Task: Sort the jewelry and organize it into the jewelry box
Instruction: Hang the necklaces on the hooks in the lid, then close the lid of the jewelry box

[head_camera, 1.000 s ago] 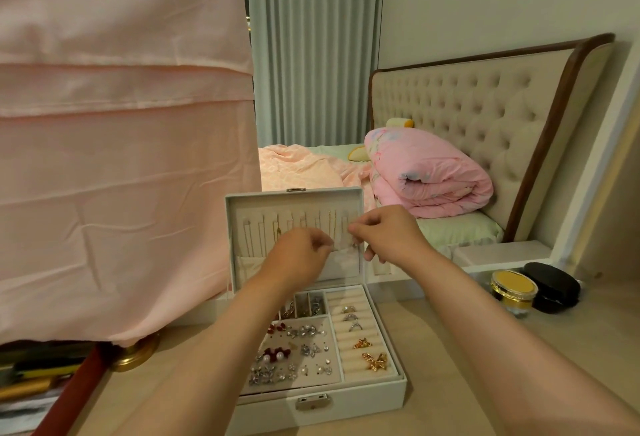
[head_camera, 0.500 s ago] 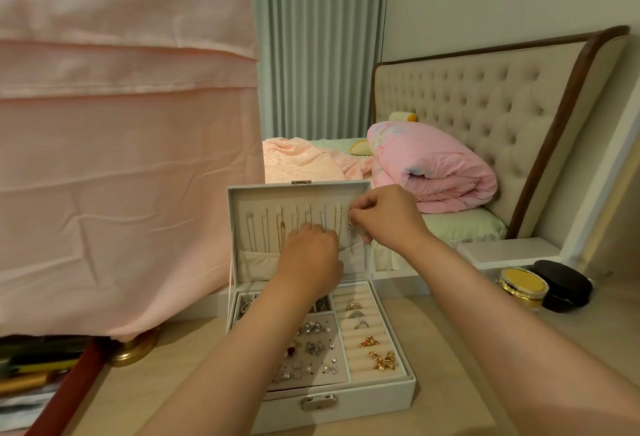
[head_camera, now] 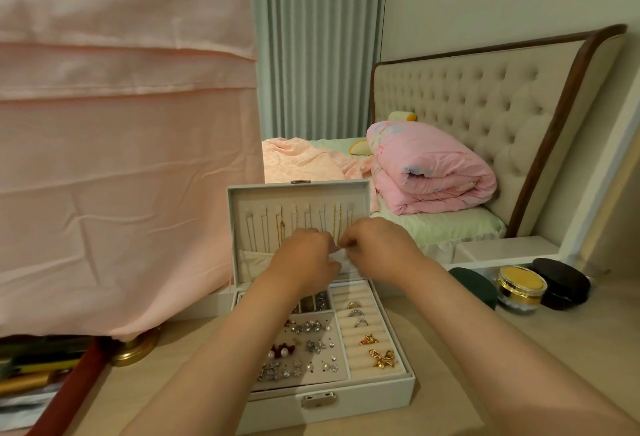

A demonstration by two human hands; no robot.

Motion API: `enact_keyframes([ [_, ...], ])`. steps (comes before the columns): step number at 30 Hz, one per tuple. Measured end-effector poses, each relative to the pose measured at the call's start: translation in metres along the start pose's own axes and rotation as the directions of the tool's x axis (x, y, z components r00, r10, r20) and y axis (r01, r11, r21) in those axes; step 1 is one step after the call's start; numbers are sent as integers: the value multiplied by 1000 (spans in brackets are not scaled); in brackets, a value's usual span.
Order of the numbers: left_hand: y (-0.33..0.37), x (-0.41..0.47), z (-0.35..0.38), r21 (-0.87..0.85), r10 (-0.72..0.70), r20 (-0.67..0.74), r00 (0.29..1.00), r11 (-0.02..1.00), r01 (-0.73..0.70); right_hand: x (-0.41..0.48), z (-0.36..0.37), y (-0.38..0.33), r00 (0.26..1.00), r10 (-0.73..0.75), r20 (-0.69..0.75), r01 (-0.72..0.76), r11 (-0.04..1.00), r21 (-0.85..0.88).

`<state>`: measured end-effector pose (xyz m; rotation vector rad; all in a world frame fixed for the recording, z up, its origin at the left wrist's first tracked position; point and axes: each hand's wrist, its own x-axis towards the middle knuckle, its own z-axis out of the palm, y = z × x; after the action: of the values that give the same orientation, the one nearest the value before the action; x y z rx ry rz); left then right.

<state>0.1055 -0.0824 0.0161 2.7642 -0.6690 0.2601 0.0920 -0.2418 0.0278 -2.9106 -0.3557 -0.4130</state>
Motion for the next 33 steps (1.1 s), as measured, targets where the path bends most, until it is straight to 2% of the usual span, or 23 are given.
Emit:
enact_keyframes([
  [2,-1,-1,-1,-2,0,2,1000,1000,0,-1,3,-2,998,-31,53,33,999,-35],
  [6,-4,-9,-4,24,28,-53,998,999,-27,-4,0,-4,998,-55,-35,55,998,2],
  [10,-13,-23,-9,80,26,-82,996,997,-20,-13,4,-11,996,-51,73,51,999,-3],
  [11,-16,-28,-11,76,20,-79,997,997,-14,-15,3,-13,998,-31,60,30,999,17],
  [13,-22,-38,-16,37,12,-113,994,999,-8,-20,-4,-17,998,33,-46,-29,996,87],
  [16,-32,-50,-30,-4,8,-275,961,1000,-9,-23,-20,-22,972,96,-217,-62,985,159],
  [19,-40,-53,-53,-20,-11,-461,887,1000,2,-14,-36,-26,952,61,-301,-23,991,128],
  [21,-45,-51,-70,-36,-29,-517,856,999,12,-3,-45,-29,947,15,-320,4,998,58],
  [23,-49,-47,-82,-20,-38,-486,873,999,32,7,-51,-31,970,-4,-242,-2,1000,-27],
  [26,-60,-39,-90,46,-52,-310,949,996,70,19,-52,-32,998,51,-27,-54,993,-107],
  [28,-64,-38,-91,44,-69,-198,978,996,79,21,-49,-30,996,69,50,-62,990,-128],
  [30,-63,-40,-90,20,-73,-159,985,997,77,17,-48,-30,998,50,38,-45,990,-135],
  [33,-58,-48,-90,75,-51,-247,968,995,71,7,-50,-29,996,0,-89,-18,980,-200],
])
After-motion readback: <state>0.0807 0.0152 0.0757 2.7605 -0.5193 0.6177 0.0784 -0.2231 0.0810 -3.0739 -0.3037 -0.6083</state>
